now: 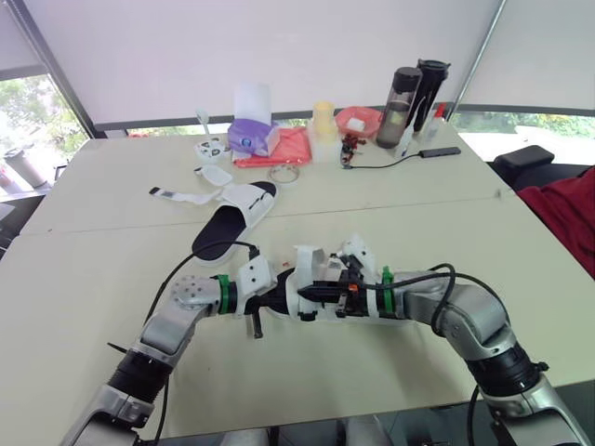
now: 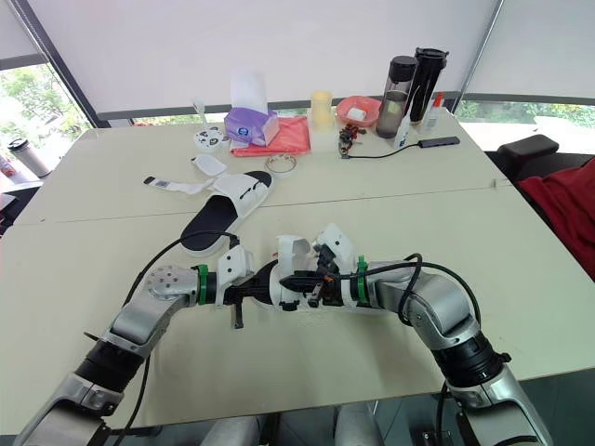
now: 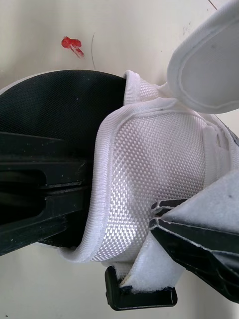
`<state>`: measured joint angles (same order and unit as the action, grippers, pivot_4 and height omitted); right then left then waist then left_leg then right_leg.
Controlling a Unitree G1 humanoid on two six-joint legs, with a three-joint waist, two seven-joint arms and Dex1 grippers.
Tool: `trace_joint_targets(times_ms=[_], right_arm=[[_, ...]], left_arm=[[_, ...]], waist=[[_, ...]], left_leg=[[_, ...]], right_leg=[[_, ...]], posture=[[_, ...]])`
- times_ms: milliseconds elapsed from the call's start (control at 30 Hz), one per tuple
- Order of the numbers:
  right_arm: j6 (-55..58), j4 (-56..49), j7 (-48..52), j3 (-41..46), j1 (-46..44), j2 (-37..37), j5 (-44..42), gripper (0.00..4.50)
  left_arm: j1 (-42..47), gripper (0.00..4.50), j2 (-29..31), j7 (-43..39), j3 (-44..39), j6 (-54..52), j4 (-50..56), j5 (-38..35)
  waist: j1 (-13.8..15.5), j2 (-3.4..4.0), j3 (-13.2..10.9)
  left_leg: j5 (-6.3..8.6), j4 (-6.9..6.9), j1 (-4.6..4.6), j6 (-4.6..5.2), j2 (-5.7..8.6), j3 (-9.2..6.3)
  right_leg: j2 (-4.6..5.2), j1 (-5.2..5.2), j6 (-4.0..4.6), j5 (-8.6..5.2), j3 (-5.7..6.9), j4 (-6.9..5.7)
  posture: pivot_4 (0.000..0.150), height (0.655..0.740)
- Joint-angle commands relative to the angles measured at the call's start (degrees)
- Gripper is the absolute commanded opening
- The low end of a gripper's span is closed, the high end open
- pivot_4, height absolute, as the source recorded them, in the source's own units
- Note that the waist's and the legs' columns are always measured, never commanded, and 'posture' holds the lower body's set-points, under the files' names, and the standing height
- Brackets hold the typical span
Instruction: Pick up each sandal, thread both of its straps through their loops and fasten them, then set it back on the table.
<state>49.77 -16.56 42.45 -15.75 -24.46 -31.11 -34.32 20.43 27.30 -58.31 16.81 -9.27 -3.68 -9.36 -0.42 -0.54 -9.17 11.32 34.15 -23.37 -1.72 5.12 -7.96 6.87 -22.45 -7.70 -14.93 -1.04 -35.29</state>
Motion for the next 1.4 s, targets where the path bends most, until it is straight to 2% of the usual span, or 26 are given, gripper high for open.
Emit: trace_joint_targets(times_ms=[33, 300, 533, 667, 833, 933, 1033, 1167, 1267, 1400], right_arm=[[-1.89, 1.23, 1.49, -2.64, 1.61, -1.5, 4.05, 0.08], [-2.67, -3.35, 7.23, -1.37, 3.4, -2.49, 1.64, 0.08], [-5.47, -4.26, 8.45, -4.57, 5.41, -4.96, 6.54, 0.08], [-7.25, -1.26, 6.39, -6.64, 4.86, -4.7, 11.83, 0.08], [-7.32, -1.45, 7.4, -6.44, 5.7, -4.73, 12.28, 0.08], [-7.06, -1.66, 7.55, -6.05, 6.13, -4.5, 12.06, 0.88], [-7.57, -1.98, 8.06, -4.88, 6.54, -4.2, 11.3, 2.4], [-7.19, -4.56, 7.07, 4.4, 8.06, -1.24, 3.97, 4.46], [-3.98, -10.92, 6.85, 11.27, 11.56, -2.24, -3.71, 4.46], [0.28, -16.98, 5.63, 16.01, 16.19, -3.9, -10.8, 4.46]], left_arm=[[-1.57, 0.0, 0.48, 0.43, 1.89, -1.23, -2.93, 2.79], [-1.21, 0.0, 0.41, 0.51, 1.86, -1.06, -3.49, 2.86], [-1.03, 0.0, 0.39, 0.41, 2.0, -0.74, -3.86, 2.9], [-0.65, 0.0, 0.15, 0.39, 2.06, -0.44, -4.49, 2.89], [-0.59, 0.0, 0.12, 0.36, 2.12, -0.31, -4.76, 2.93], [-0.64, 0.0, 0.14, 0.39, 2.15, -0.33, -4.76, 2.92], [-0.63, 0.0, 0.18, 0.39, 2.17, -0.34, -4.77, 2.9], [-0.77, 0.0, 0.39, 0.6, 1.99, -0.34, -4.76, 2.86], [-1.15, 0.0, 0.75, 0.54, 1.88, -0.35, -4.41, 2.71], [-1.32, 0.0, 0.82, 0.46, 1.8, -0.47, -4.12, 2.67]], waist=[[0.0, 0.0, 0.0], [0.4, 0.0, 0.0], [1.08, -0.01, 0.0], [1.09, -0.03, 0.04], [1.08, -0.23, 0.32], [1.08, -0.29, 0.44], [1.08, -0.29, 0.46], [1.12, -0.31, 0.48], [1.2, -0.28, 0.44], [1.15, -0.21, 0.4]], left_leg=[[0.0, 0.0, 0.0, 0.0, 0.0, 0.0], [0.0, 0.0, -0.02, 0.0, 0.0, -0.02], [0.01, -0.11, -0.02, -0.01, -0.01, -0.01], [0.01, -0.12, -0.01, -0.02, -0.01, -0.01], [0.1, -0.11, 0.03, -0.15, -0.03, -0.01], [0.1, -0.12, 0.03, -0.16, -0.03, -0.02], [0.1, -0.12, 0.03, -0.16, -0.03, -0.03], [0.1, -0.11, 0.01, -0.17, -0.04, -0.05], [0.1, -0.11, -0.03, -0.17, -0.03, -0.05], [0.11, -0.15, -0.08, -0.17, -0.04, -0.05]], right_leg=[[0.0, 0.0, 0.0, 0.0, 0.0, 0.0], [0.01, 0.0, 0.02, 0.0, 0.0, 0.0], [0.02, -0.04, 0.01, -0.01, 0.01, 0.06], [0.01, -0.03, 0.01, -0.01, 0.01, 0.07], [0.01, -0.01, 0.0, -0.03, 0.03, 0.07], [0.01, 0.0, 0.0, -0.04, 0.02, 0.1], [0.02, -0.01, 0.0, -0.04, 0.02, 0.1], [0.02, 0.02, 0.0, -0.04, 0.02, 0.1], [0.03, 0.0, 0.0, -0.04, 0.0, 0.1], [0.03, -0.09, 0.02, -0.03, 0.0, 0.1]], posture=[[0.15, 0.74], [0.15, 0.74], [0.15, 0.74], [0.15, 0.74], [0.15, 0.74], [0.15, 0.74], [0.15, 0.74], [0.15, 0.74], [0.15, 0.74], [0.15, 0.74]])
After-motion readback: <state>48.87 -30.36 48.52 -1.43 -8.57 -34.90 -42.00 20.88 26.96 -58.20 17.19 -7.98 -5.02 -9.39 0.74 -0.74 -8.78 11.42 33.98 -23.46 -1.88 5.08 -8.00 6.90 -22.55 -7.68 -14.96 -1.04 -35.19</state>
